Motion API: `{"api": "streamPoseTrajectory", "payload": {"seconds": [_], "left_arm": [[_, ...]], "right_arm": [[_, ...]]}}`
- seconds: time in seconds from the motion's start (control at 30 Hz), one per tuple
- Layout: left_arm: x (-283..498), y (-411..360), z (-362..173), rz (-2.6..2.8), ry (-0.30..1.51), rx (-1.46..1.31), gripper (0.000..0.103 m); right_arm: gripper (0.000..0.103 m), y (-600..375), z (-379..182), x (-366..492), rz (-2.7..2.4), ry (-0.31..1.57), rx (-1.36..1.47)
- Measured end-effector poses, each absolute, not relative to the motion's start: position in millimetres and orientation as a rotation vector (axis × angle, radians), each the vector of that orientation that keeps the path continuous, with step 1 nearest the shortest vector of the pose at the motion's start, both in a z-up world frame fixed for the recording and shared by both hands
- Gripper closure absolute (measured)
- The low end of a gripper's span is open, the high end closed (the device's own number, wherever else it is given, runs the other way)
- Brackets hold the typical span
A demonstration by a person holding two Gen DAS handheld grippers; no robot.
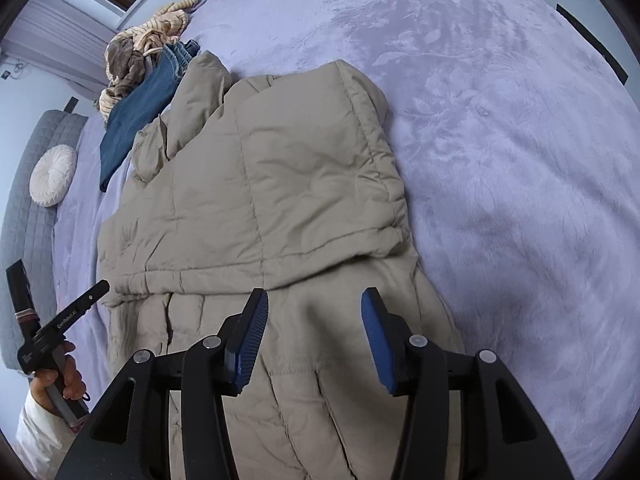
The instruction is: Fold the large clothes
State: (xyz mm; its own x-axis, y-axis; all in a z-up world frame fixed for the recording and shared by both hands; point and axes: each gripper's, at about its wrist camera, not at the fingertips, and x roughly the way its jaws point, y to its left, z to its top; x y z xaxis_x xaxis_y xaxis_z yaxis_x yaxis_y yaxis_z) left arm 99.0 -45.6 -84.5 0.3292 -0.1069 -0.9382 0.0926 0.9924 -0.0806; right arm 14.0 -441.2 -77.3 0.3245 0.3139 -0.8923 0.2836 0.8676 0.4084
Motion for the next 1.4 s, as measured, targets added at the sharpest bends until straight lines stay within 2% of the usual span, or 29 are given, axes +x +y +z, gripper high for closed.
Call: {"api": "streamPoseTrajectory", "payload": {"seconds": [0.07, 0.1, 0.13, 0.17, 0.23, 0.37, 0.43, 0.57, 0.9, 1.4], "left_arm": [[87.7, -46.0, -81.2, -0.117, 1.235, -0.02, 0.088], [81.6, -46.2, -79.7, -0.108, 1.24, -0.022, 0.084], [76.0, -46.2, -78.0, -0.098, 1.245, -0.027, 0.039], [70.2, -45.9, -75.7, -0.075, 1.246, -0.033, 0.001], [56.4, -44.0, -63.4, -0.026, 1.196, -0.034, 0.001], [34.6, -39.4, -52.9, 0.019, 1.208, -0.046, 0.001], [21.2, -36.1, -51.5, 0.035, 1.221, -0.063, 0.001], [-6.5, -27.7, -55.2, 0.042, 1.266, -0.123, 0.001], [-64.2, -15.8, -64.2, 0.062, 1.346, -0.146, 0.001], [-121.0, 34.0, -78.9, -0.018, 1.368, -0.138, 0.001]], "right_arm": [[0.047, -440.2, -74.9, 6.5, 0.033, 1.271, 0.562], [0.045, -439.7, -73.2, 3.3, 0.04, 1.277, 0.56], [0.044, -439.8, -71.3, 0.5, 0.048, 1.281, 0.559], [0.044, -439.8, -69.3, -2.2, 0.054, 1.283, 0.559], [0.044, -439.8, -64.7, -8.1, 0.069, 1.287, 0.557], [0.043, -441.6, -56.3, -18.5, 0.092, 1.29, 0.555], [0.027, -440.1, -52.9, -22.8, 0.106, 1.296, 0.546], [0.022, -437.2, -44.3, -35.0, 0.146, 1.284, 0.533], [0.019, -429.6, -46.5, -69.5, 0.15, 1.317, 0.576], [0.017, -385.7, -54.0, -147.0, 0.027, 1.3, 0.684]]}}
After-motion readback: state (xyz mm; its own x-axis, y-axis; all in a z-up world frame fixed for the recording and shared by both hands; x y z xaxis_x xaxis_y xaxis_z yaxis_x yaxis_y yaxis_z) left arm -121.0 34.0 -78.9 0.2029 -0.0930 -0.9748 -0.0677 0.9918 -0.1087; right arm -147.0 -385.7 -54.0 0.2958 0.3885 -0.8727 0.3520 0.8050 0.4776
